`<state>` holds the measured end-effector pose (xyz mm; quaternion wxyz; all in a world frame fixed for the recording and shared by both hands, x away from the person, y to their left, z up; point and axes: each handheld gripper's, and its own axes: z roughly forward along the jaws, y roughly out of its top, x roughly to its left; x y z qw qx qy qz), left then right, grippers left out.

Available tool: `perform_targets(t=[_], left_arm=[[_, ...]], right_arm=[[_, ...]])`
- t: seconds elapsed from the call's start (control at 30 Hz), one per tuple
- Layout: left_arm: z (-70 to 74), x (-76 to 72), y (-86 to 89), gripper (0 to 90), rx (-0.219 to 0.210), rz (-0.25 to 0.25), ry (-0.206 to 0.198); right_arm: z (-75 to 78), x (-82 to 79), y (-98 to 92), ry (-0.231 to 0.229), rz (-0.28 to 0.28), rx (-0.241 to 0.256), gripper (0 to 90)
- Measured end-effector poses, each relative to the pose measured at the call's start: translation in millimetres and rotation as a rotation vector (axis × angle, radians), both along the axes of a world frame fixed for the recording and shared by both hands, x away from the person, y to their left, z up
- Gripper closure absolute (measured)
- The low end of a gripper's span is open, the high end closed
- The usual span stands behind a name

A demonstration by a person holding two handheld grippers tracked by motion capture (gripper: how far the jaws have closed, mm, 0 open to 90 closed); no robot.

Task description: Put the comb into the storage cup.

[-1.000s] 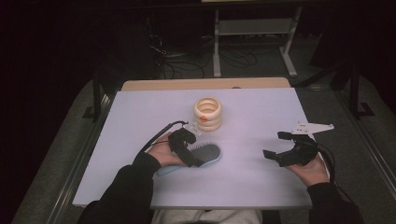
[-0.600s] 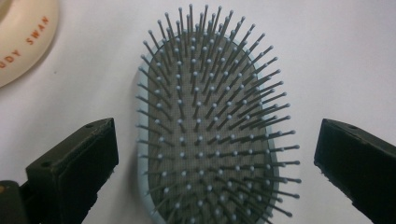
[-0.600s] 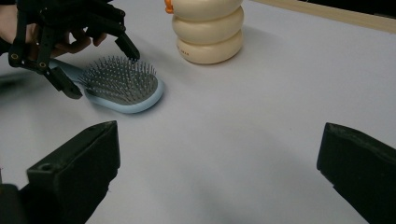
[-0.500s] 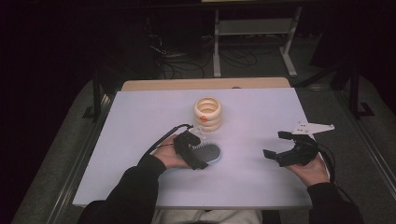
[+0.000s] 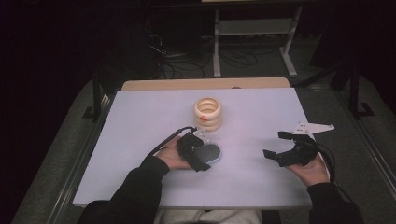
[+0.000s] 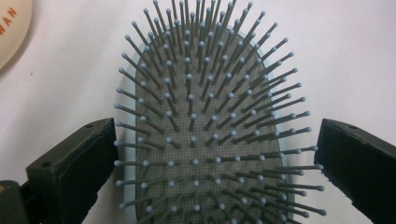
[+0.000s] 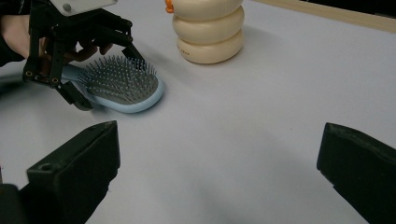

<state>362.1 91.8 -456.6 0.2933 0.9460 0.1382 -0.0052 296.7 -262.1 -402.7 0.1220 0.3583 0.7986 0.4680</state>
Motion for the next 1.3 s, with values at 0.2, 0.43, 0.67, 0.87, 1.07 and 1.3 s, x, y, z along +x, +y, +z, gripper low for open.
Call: perform_targets(t=[0.2, 0.43, 0.67, 0.87, 1.07, 1.3], left_arm=[[-0.7, -0.6, -1.1, 3.1, 0.01, -0.005, -0.015], [-1.1, -0.3, -1.5, 7.3, 0.031, -0.008, -0.053], [-0.8, -0.4, -0.9, 11.7, 0.033, -0.009, -0.071], [-1.0, -1.3, -1.5, 12.3, 0.036, -0.014, -0.08], [-0.2, -1.8, -1.4, 15.1, 0.035, -0.025, -0.087], [0.1, -1.4, -0.5, 18.7, 0.035, -0.034, -0.094]], right_arm=[[0.0, 0.0, -0.1, 0.0, 0.001, 0.001, 0.0], [0.1, 0.1, -0.3, 0.0, 0.002, 0.003, 0.0], [0.3, 0.2, -0.6, -0.003, 0.003, 0.004, 0.0], [0.2, 0.2, -0.6, -0.001, 0.003, 0.004, 0.0], [0.2, 0.2, -0.6, 0.002, 0.003, 0.005, 0.0], [1.0, -0.1, -2.0, 0.001, -0.001, 0.012, 0.0]])
